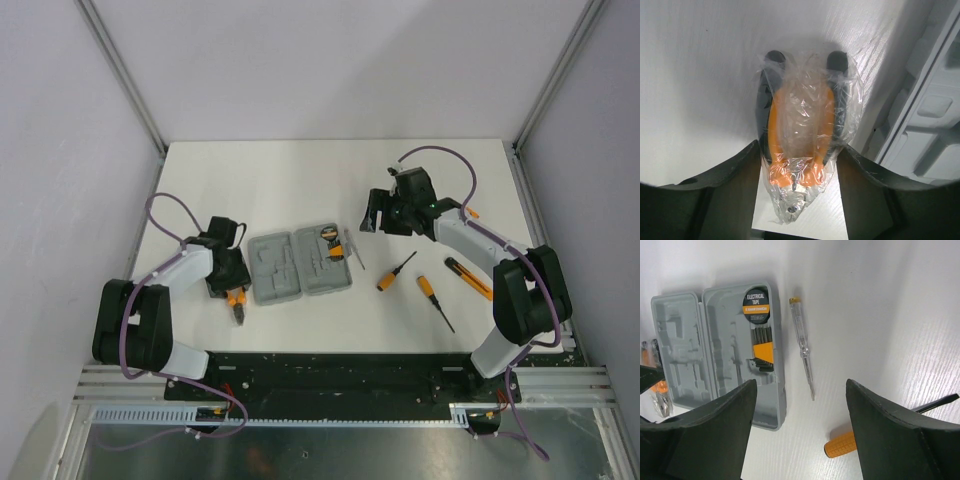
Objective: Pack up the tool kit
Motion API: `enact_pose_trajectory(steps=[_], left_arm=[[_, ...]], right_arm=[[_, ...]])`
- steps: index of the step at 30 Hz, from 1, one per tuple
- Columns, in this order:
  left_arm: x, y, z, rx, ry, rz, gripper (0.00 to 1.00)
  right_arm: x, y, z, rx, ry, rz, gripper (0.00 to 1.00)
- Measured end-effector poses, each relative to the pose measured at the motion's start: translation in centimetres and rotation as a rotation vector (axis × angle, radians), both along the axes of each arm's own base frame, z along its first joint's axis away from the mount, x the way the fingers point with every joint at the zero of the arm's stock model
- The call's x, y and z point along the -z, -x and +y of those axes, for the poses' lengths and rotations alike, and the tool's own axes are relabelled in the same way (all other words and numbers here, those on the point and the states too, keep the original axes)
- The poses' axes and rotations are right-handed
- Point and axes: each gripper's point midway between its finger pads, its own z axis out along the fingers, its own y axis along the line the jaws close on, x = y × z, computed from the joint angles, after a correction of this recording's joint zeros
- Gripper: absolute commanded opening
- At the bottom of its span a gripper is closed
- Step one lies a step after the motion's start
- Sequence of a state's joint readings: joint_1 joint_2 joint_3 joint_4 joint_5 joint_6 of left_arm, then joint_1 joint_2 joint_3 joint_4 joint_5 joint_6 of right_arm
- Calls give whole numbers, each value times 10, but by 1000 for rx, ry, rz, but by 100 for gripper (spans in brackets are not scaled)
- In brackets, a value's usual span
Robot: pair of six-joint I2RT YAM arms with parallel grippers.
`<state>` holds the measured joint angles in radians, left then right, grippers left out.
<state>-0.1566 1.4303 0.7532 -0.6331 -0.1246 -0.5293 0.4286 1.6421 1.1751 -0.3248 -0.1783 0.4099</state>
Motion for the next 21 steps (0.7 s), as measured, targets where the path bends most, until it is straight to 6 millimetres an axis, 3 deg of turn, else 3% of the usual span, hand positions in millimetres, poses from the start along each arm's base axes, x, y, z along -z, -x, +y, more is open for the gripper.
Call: enact_pose_trajectory(steps=[3, 8, 10, 16, 21], left_arm=[[1, 0, -1, 3, 3, 4, 56], [1, -1, -1, 9, 4, 3, 14], [0, -1, -1, 12, 3, 2, 3], [-7, -3, -1, 19, 5, -15, 0], [-34, -18, -4, 27, 19, -110, 0]], right_arm=[[0, -1, -3, 4, -6, 2, 76], [0, -2, -5, 7, -10, 5, 76], [-1, -2, -5, 6, -13, 6, 76], [-1, -3, -5, 6, -18, 8, 76], [-2, -4, -7, 6, -26, 10, 75]])
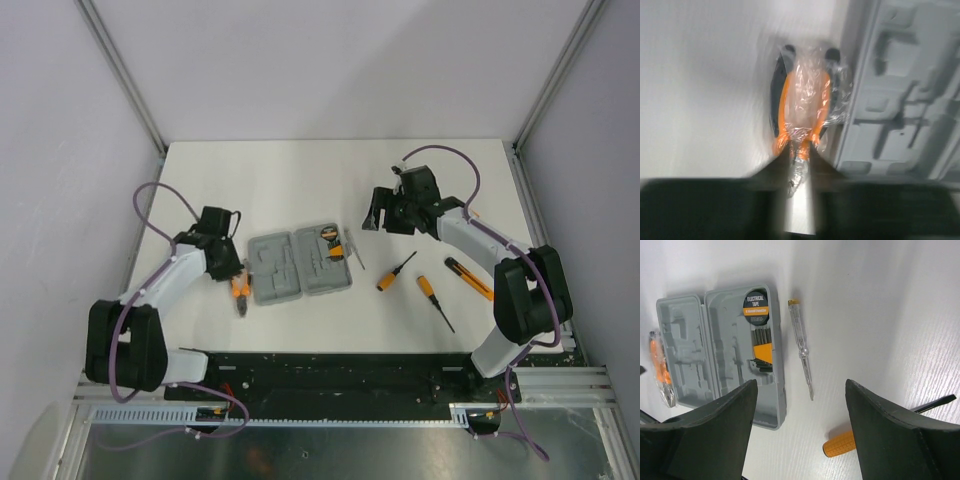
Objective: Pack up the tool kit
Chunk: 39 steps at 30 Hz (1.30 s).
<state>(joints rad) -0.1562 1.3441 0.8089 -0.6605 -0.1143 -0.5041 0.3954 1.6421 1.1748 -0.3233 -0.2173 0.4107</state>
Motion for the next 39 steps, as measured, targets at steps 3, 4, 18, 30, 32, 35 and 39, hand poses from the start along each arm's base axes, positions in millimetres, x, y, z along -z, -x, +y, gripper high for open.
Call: enact_pose_trajectory(steps=[3, 4, 18, 30, 32, 35, 39], left_arm=[[-19, -12, -3, 11, 16, -66, 0], [-24, -15, -4, 12, 22, -83, 0], [-10, -12, 8, -33, -37, -33, 36], [29, -2, 14, -91, -41, 76, 30], [34, -2, 14, -99, -39, 86, 29], [39, -4, 12, -112, -26, 91, 22], [38, -7, 11, -120, -16, 82, 3]], right_arm=[[0, -1, -1, 6, -4, 2, 75], [0, -1, -2, 6, -6, 2, 75], [1, -3, -4, 14, -12, 5, 74], [6, -7, -9, 28, -9, 17, 74], [6, -7, -10, 30, -9, 17, 74], [5, -8, -12, 34, -12, 18, 73], [5, -9, -15, 40, -14, 20, 73]])
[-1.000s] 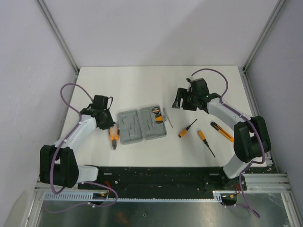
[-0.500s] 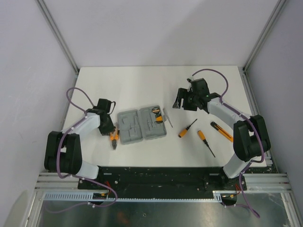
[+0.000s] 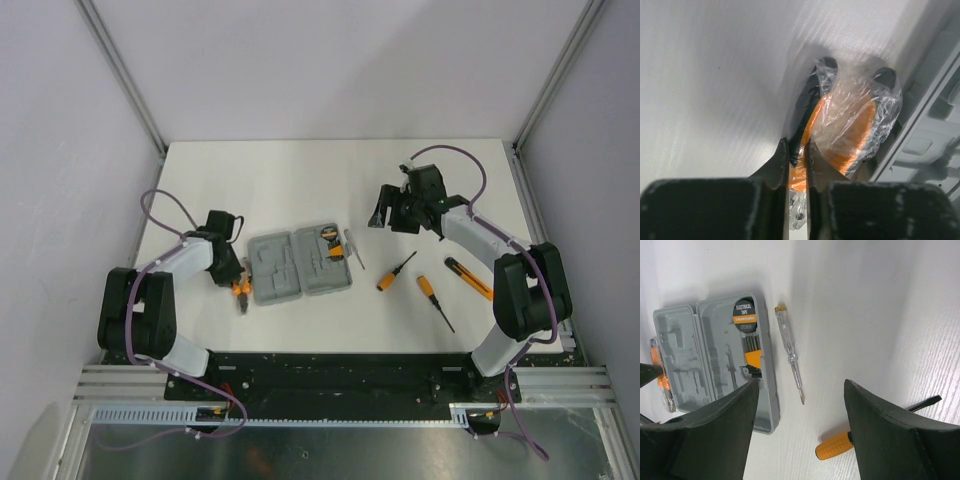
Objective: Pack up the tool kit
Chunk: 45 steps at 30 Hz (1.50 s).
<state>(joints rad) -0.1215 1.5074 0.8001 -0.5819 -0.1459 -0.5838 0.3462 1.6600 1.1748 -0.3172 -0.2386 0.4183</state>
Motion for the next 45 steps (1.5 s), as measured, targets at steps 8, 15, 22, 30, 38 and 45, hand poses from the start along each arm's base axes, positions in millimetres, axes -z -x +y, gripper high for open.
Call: enact_pose_trajectory(steps=[8, 15, 22, 30, 38, 45], left_arm=[[-3, -2, 0, 14, -2, -15, 0], [-35, -9, -4, 44, 22, -126, 0], [-73, -28, -22, 61, 116, -230, 0], [-80, -44, -61, 86, 161, -228, 0], [-57, -55, -70, 56, 108, -161, 0], [-35, -53, -67, 47, 53, -105, 0]], right_arm=[[0, -1, -3, 3, -9, 3, 73], [-1, -2, -4, 12, -14, 7, 72], [-1, -2, -4, 14, -16, 9, 71], [-1, -1, -4, 16, -19, 14, 70], [-1, -2, -5, 18, -22, 16, 70], [0, -1, -6, 18, -22, 20, 69]])
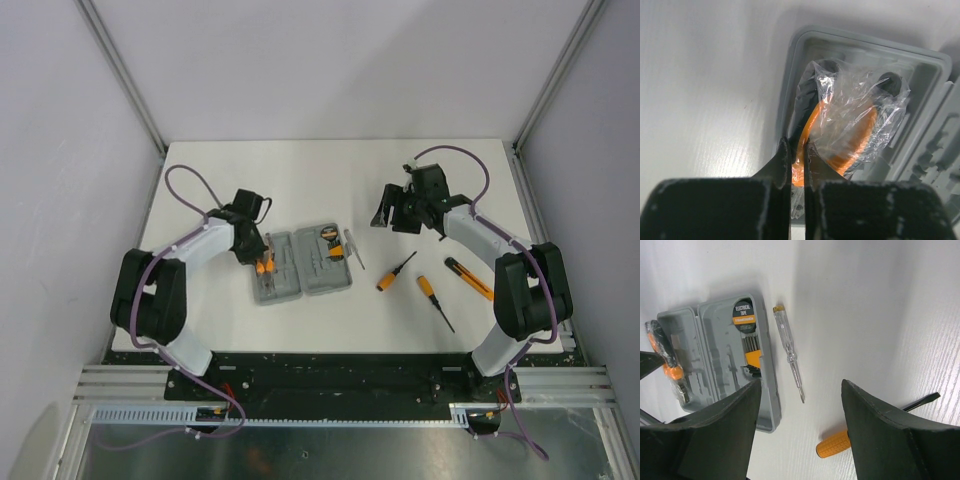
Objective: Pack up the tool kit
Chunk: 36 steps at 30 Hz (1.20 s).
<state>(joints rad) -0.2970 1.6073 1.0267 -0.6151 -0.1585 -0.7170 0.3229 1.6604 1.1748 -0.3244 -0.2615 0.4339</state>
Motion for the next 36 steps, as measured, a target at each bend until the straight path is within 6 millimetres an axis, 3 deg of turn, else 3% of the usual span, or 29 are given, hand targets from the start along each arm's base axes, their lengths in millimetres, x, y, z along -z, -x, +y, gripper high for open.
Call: enact_pose_trajectory(steps=[3, 8, 16, 27, 30, 36], left_arm=[[6, 1, 0, 1, -10, 16, 1], [11, 1, -1, 7, -24, 28, 13], [13, 1, 0, 2, -34, 31, 40], [-11, -1, 5, -19, -52, -28, 54], [-21, -3, 7, -24, -57, -55, 52], [-27, -5, 16, -39, -102, -85, 32]], right_arm=[[0, 0, 0, 0, -3, 2, 69], [-1, 1, 2, -5, -9, 3, 69], [-1, 0, 0, -1, -15, 6, 69], [-1, -1, -1, 5, -19, 8, 69], [-1, -1, -1, 4, -21, 9, 69], [-1, 0, -1, 1, -24, 12, 68]])
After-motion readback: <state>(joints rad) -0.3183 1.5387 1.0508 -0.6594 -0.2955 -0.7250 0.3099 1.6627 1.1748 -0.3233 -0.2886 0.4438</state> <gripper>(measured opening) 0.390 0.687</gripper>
